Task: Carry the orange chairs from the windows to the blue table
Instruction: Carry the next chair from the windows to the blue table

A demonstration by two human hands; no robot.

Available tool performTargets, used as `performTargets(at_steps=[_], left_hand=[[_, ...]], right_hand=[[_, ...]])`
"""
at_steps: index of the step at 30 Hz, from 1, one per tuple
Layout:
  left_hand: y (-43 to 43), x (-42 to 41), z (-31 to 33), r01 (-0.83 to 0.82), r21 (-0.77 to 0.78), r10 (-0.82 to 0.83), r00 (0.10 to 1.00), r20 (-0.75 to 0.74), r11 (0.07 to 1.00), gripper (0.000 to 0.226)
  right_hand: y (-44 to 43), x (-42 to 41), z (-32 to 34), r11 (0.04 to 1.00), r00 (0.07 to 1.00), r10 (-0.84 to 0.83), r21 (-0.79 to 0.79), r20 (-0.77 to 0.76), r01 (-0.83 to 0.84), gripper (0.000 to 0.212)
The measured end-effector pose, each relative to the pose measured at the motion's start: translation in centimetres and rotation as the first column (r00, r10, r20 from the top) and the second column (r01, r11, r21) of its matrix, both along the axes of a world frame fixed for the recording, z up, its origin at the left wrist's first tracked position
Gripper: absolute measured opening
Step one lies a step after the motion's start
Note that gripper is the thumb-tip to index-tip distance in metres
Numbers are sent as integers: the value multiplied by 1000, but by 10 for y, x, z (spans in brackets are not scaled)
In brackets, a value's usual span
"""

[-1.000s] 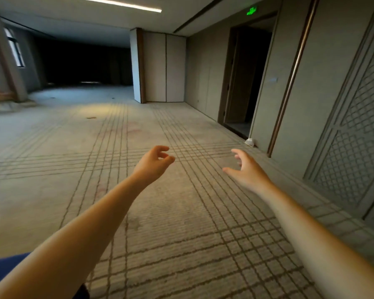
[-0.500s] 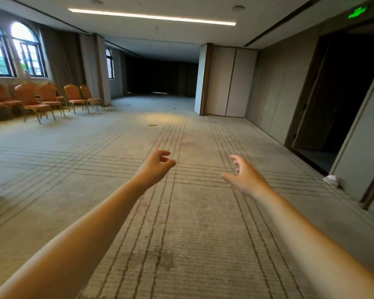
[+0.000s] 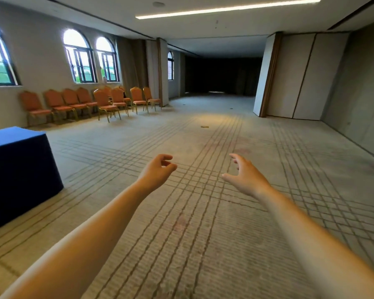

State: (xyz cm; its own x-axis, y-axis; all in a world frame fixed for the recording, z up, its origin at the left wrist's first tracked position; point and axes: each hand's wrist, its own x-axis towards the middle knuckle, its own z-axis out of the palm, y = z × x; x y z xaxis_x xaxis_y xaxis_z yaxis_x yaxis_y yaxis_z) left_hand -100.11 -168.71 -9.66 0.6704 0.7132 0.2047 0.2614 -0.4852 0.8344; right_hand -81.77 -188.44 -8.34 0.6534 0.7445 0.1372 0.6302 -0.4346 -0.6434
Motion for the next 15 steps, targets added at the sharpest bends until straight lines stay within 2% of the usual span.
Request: performTargets(at_steps=[6, 15], left_hand=[[91, 111, 1, -139, 0, 139, 990, 1, 990, 41], [225, 215, -24, -277, -30, 276, 960, -32, 960, 38]], right_hand=[[111, 129, 18, 991, 991, 126, 40, 49, -128, 76], [278, 263, -13, 975, 975, 223, 30, -22, -222, 77]])
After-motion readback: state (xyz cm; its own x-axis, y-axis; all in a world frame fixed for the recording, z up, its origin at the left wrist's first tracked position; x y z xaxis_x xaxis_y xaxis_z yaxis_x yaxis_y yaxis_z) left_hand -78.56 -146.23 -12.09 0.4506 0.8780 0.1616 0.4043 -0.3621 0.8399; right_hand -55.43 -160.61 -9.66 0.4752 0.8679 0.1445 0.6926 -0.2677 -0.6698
